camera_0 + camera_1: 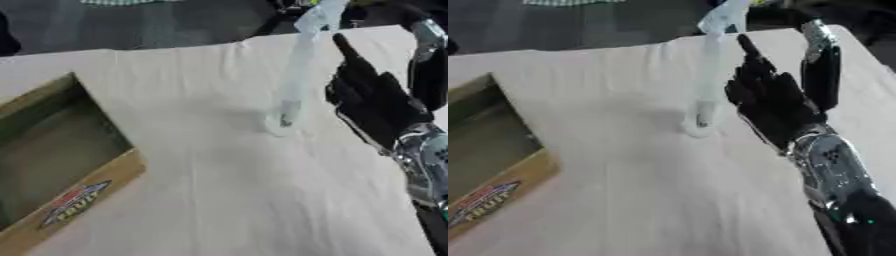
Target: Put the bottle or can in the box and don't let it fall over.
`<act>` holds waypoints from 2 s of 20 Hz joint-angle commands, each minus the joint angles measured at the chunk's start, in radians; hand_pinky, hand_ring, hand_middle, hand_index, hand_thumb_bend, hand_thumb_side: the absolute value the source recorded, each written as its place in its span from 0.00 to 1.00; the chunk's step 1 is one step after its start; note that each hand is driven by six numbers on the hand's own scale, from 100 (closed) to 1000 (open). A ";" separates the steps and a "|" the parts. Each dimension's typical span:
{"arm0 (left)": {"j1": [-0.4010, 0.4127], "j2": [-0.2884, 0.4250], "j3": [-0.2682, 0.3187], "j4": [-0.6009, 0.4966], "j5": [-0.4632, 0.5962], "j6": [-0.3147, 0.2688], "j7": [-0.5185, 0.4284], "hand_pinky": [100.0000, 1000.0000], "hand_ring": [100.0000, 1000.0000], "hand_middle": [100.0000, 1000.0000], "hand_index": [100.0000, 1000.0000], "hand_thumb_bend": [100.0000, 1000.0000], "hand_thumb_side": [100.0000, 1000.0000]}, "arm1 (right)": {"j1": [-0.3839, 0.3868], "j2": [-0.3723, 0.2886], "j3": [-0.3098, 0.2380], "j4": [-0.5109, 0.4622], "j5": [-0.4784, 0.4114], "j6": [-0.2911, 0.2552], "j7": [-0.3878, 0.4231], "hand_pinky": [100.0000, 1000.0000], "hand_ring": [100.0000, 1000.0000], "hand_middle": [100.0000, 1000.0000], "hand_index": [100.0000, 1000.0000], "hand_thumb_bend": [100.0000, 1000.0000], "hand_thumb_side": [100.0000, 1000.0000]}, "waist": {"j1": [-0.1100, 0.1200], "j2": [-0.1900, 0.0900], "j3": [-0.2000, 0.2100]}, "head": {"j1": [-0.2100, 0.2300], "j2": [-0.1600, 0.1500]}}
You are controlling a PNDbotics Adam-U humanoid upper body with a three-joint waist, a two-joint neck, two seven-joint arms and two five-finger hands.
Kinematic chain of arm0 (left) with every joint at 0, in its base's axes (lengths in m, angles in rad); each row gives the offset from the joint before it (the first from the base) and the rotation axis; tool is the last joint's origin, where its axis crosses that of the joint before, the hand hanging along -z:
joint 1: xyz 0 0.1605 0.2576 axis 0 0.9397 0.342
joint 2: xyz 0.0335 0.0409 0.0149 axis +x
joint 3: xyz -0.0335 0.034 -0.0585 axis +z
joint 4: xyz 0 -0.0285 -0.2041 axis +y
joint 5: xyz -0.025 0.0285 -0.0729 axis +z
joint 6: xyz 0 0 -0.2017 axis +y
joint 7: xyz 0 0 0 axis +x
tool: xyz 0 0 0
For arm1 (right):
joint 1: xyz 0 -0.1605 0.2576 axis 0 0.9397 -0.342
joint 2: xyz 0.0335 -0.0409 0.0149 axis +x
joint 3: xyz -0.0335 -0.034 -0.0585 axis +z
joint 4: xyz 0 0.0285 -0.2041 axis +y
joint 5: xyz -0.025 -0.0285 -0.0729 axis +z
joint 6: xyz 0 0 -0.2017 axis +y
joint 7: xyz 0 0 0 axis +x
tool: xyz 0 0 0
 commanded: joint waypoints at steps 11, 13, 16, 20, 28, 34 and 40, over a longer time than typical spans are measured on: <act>-0.009 0.013 0.003 -0.021 0.001 -0.001 -0.003 0.69 0.70 0.71 0.86 0.54 0.71 | -0.012 -0.039 -0.011 -0.017 -0.015 -0.003 -0.015 0.00 0.06 0.10 1.00 0.24 0.41 | 0.004 -0.004 0.002 | -0.005 -0.019; -0.009 0.013 0.003 -0.021 0.001 -0.001 -0.002 0.69 0.70 0.71 0.86 0.54 0.71 | -0.014 -0.037 -0.010 -0.015 -0.016 -0.002 -0.016 0.00 0.06 0.09 1.00 0.24 0.41 | 0.003 -0.003 0.002 | -0.006 -0.018; -0.010 0.012 0.003 -0.021 0.001 -0.001 -0.003 0.69 0.70 0.71 0.86 0.54 0.71 | -0.016 -0.035 -0.007 -0.013 -0.019 0.003 -0.017 0.00 0.06 0.10 1.00 0.24 0.41 | 0.003 -0.002 0.003 | -0.006 -0.018; -0.013 0.011 0.002 -0.021 0.002 -0.002 -0.004 0.69 0.70 0.71 0.86 0.54 0.72 | -0.021 -0.032 -0.004 -0.008 -0.022 0.008 -0.018 0.00 0.06 0.10 1.00 0.24 0.41 | 0.001 0.001 0.006 | -0.005 -0.021; -0.018 0.011 0.002 -0.021 0.003 -0.003 -0.004 0.69 0.70 0.71 0.86 0.54 0.72 | -0.030 -0.025 0.000 -0.004 -0.027 0.016 -0.018 0.00 0.06 0.10 1.00 0.24 0.41 | -0.005 0.008 0.011 | -0.002 -0.024; -0.021 0.010 0.002 -0.021 0.004 -0.004 -0.004 0.69 0.70 0.71 0.86 0.54 0.71 | -0.038 -0.028 0.001 -0.004 -0.032 0.019 -0.017 0.00 0.06 0.09 1.00 0.24 0.41 | -0.008 0.013 0.016 | 0.000 -0.031; -0.024 0.008 0.001 -0.021 0.004 -0.004 -0.004 0.69 0.70 0.71 0.86 0.54 0.72 | -0.053 -0.036 0.002 -0.005 -0.040 0.018 -0.016 0.00 0.06 0.09 1.00 0.24 0.41 | -0.007 0.020 0.019 | -0.004 -0.038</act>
